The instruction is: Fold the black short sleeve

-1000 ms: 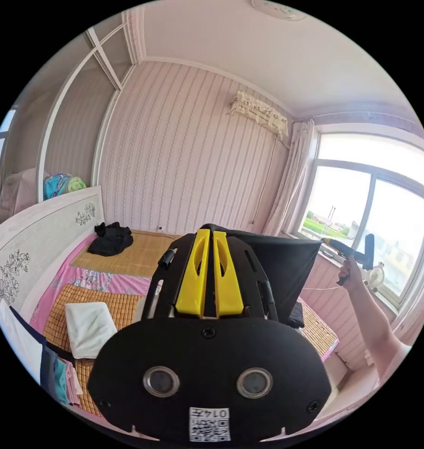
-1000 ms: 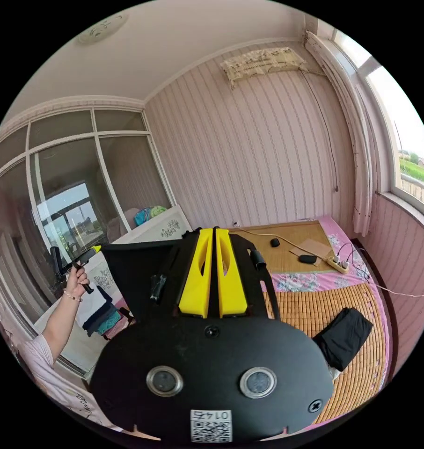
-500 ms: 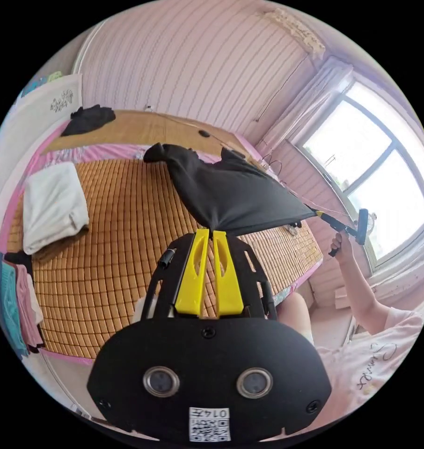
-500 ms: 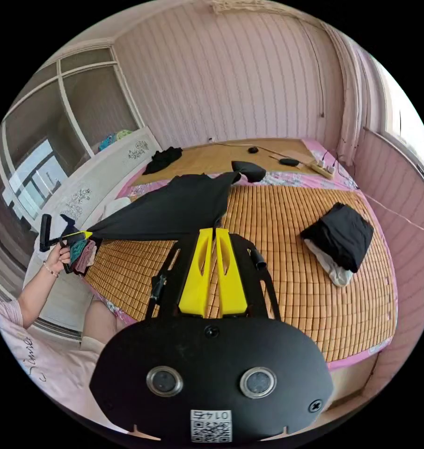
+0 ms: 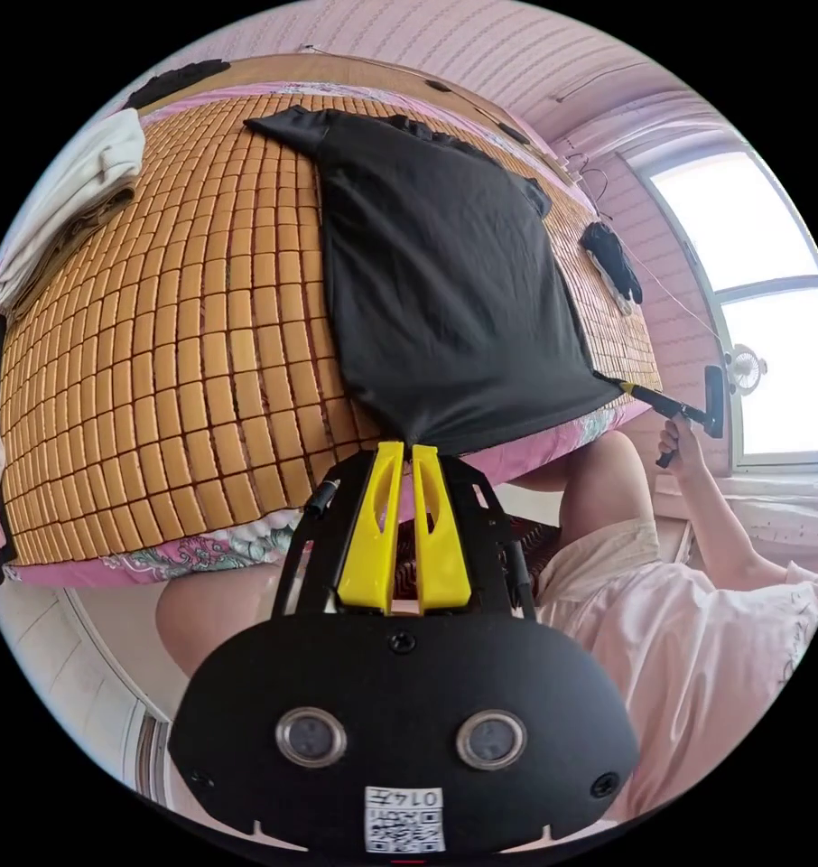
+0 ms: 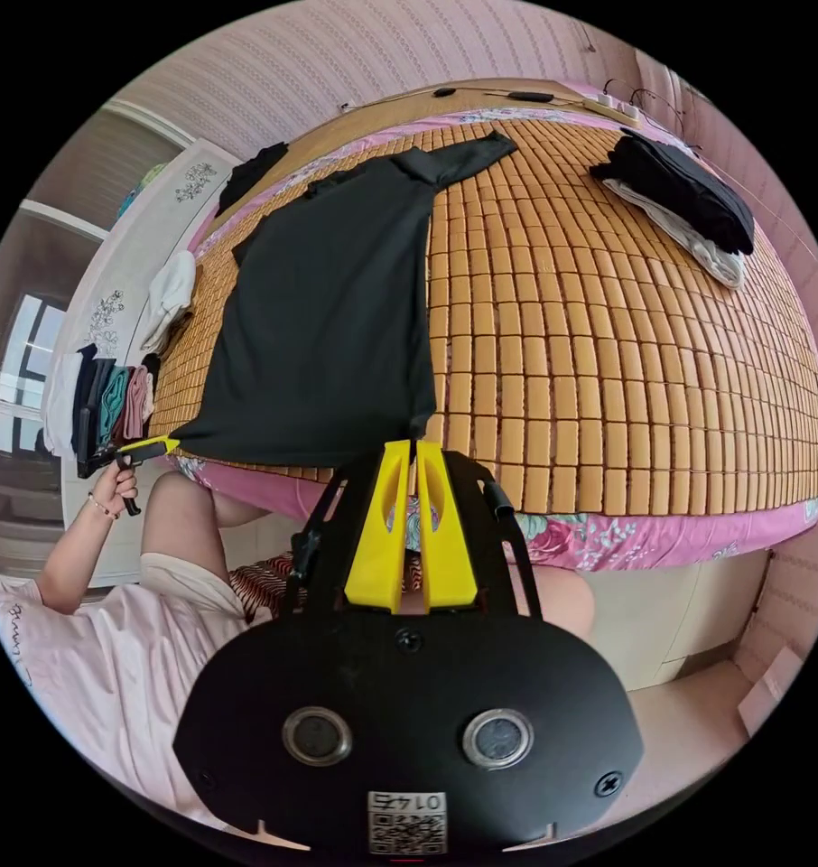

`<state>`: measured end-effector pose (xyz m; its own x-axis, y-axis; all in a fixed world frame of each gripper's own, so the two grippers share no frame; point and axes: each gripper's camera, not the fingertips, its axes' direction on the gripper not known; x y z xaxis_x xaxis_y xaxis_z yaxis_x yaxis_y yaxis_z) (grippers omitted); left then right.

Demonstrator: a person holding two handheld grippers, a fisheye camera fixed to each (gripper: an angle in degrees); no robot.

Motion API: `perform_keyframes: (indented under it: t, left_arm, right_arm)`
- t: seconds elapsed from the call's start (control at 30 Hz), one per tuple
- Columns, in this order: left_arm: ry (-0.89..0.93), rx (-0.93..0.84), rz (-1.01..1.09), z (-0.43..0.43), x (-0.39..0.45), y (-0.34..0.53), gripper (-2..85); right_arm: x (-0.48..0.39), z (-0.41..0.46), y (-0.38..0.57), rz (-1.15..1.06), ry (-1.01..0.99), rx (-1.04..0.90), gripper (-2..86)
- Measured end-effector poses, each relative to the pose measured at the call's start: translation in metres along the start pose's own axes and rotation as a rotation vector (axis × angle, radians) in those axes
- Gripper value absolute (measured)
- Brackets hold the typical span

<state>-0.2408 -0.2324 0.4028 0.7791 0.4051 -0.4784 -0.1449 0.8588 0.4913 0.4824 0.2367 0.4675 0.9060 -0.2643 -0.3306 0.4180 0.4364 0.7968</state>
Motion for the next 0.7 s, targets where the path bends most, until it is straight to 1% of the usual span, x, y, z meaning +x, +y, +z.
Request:
perform_keyframes:
  t: [0.13, 0.37, 0.47, 0.57, 0.63, 0.7]
  left_arm:
    - [-0.033, -0.067, 0.051, 0.038, -0.002, 0.043, -0.6]
    - [-0.078, -0.192, 0.073, 0.110, -0.010, 0.108, 1.1]
    - [-0.150, -0.211, 0.064, 0.137, -0.016, 0.127, 2.9]
    - [-0.208, -0.169, 0.090, 0.139, -0.022, 0.132, 3.9]
    - [-0.241, -0.118, 0.122, 0.138, -0.025, 0.117, 3.9]
    - [-0.228, -0.061, 0.171, 0.141, -0.023, 0.095, 3.5]
  right_arm:
    - [0.006, 0.004, 0.028, -0.064, 0.011, -0.076, 0.6]
    - [0.019, 0.023, 0.077, -0.161, 0.026, -0.215, 1.4]
    - [0.033, 0.028, 0.084, -0.167, 0.036, -0.244, 3.4]
    - [0.055, 0.011, 0.075, -0.176, 0.025, -0.190, 7.7]
    - [0.074, -0.002, 0.055, -0.171, 0.039, -0.137, 9.5]
    - [0.100, -0.019, 0.014, -0.163, 0.077, -0.041, 10.4]
